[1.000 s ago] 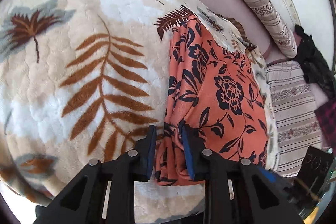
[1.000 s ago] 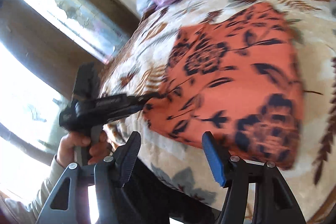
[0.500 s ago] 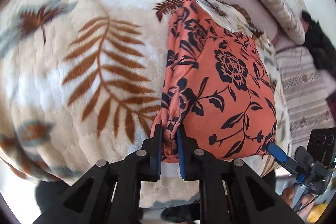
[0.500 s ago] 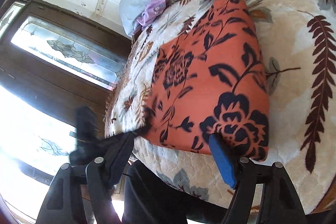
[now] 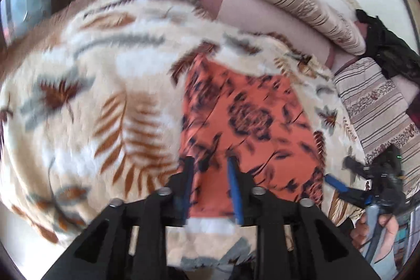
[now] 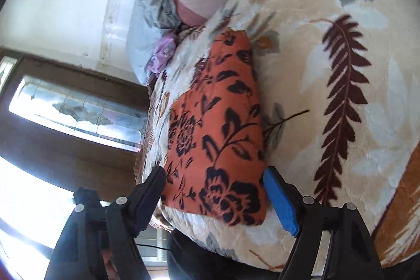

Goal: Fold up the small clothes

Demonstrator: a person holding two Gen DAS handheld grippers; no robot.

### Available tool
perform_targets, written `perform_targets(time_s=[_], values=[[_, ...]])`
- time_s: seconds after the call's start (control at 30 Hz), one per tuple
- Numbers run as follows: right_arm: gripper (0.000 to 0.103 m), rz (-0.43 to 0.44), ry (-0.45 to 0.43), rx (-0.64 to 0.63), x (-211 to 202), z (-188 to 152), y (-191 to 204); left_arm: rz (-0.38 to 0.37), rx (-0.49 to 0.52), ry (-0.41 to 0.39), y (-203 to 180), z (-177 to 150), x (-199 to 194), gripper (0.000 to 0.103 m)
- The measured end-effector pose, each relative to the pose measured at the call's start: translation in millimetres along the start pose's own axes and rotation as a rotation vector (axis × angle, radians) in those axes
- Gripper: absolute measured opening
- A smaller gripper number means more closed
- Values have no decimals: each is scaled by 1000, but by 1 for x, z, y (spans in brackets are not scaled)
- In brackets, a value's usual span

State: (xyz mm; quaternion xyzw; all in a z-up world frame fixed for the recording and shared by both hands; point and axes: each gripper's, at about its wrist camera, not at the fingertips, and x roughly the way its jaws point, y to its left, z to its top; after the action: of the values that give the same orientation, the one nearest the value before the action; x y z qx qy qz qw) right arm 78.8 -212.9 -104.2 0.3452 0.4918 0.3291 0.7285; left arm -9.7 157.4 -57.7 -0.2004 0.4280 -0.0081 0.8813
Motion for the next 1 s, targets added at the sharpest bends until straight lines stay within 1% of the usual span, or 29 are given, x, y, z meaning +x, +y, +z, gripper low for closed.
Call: perform_targets(time_s=[0.03,0.07,0.13,0.2,0.23,0.27,0.3,0.33,0.37,0.4,0.47,0.5,0.53,0.57,0.63,0.67,0.7,0.73,0.77,0.8,0.83,0.87,0.9,0.93,0.97,1.0], values=[[81,15,17,35,6,5,-7,-4,18,-24,-8,8,0,41],[81,28,28,61,7,8,-12,-14,30,-32,-14,16,4,42],[81,56,48,105,19,16,-17,-28,49,-31,-27,27,20,42],[80,104,67,163,33,23,-23,-3,78,-24,-32,29,40,42],[80,109,67,194,38,24,-27,36,91,3,-33,27,55,42],[79,102,78,208,44,26,-30,91,74,87,-30,23,80,37],[60,70,100,191,51,26,-31,111,55,150,-22,15,97,30],[40,0,122,145,55,26,-27,110,65,116,-18,8,100,30],[38,-33,118,104,54,24,-20,113,85,97,-19,5,97,31],[34,-75,107,41,51,23,-8,120,102,94,-22,4,93,31],[32,-211,66,-152,44,15,24,128,120,93,-23,2,90,31],[32,-262,63,-216,46,11,28,123,122,90,-22,1,91,31],[32,-304,79,-245,55,8,23,113,113,86,-19,0,91,31],[36,-281,92,-205,61,9,10,108,103,80,-17,0,90,31],[55,-142,106,-2,55,19,-15,102,106,73,-17,1,88,31],[59,-122,102,28,49,22,-16,99,112,69,-17,1,88,31],[60,-118,75,6,42,26,-10,94,118,65,-17,0,87,31],[63,-106,43,-28,35,31,-2,90,120,64,-18,-2,88,31],[68,-82,26,-29,31,36,1,86,122,65,-18,-1,87,31],[75,-53,12,0,31,44,-1,81,122,69,-17,-1,88,31],[78,-32,10,42,36,53,-6,78,121,70,-17,-1,88,31],[78,-29,27,76,45,61,-13,76,118,71,-17,0,88,31],[77,-43,60,109,61,68,-21,76,115,70,-17,0,88,31],[64,-57,105,115,76,71,-25,77,113,68,-17,-1,87,31],[43,-64,138,83,87,72,-23,80,110,66,-17,-1,87,31],[39,-100,134,44,91,72,-14,80,106,64,-17,-2,87,31]])
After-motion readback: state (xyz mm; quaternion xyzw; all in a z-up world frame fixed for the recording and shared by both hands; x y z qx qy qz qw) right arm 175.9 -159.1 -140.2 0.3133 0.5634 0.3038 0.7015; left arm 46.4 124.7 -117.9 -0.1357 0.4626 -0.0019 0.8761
